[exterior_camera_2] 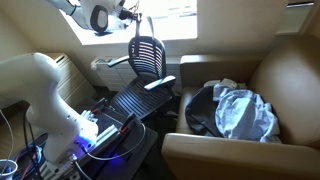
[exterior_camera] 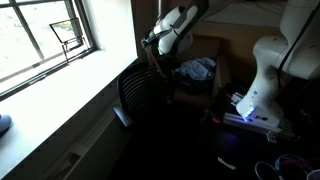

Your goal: Take the belt from the seat and hang it on the backrest of the chair

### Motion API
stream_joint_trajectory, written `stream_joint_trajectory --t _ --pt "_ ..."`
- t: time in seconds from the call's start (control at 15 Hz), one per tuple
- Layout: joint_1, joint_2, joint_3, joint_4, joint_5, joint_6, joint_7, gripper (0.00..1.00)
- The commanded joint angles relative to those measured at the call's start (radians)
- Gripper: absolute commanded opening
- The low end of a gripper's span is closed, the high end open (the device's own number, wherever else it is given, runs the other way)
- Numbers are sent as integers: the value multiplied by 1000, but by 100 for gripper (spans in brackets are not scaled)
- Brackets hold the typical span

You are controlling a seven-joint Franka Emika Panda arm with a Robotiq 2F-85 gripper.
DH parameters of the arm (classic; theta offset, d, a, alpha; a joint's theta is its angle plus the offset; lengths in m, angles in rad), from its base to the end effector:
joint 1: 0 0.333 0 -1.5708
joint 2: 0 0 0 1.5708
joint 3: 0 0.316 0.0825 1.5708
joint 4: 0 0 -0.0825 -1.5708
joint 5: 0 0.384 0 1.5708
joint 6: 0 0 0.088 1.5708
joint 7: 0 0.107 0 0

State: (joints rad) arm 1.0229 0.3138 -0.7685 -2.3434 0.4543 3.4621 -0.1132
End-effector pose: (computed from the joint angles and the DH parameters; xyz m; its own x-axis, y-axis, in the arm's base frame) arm 0.5490 0.1062 0.3484 0.6041 0.0227 0.7966 -0.0313 -0.9981 0.0522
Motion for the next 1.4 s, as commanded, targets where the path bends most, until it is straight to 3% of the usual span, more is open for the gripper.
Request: stream_joint_trajectory --t 0.0,0.33,0.53,0.67,0.73,0.8,1.07,1.33 --pt "91 27 -175 125 113 -2 -20 0" --pt "233 95 -475 347 305 -71 10 0" --pt "274 256 -666 516 452 -216 106 0" --pt "250 346 -701 550 497 -213 209 0" --pt "252 391 -700 527 523 -153 241 0" --pt "274 241 -678 518 459 -192 151 1" --pt "260 375 -680 503 487 -163 227 0" --pt "96 504 -687 650 579 -207 422 0"
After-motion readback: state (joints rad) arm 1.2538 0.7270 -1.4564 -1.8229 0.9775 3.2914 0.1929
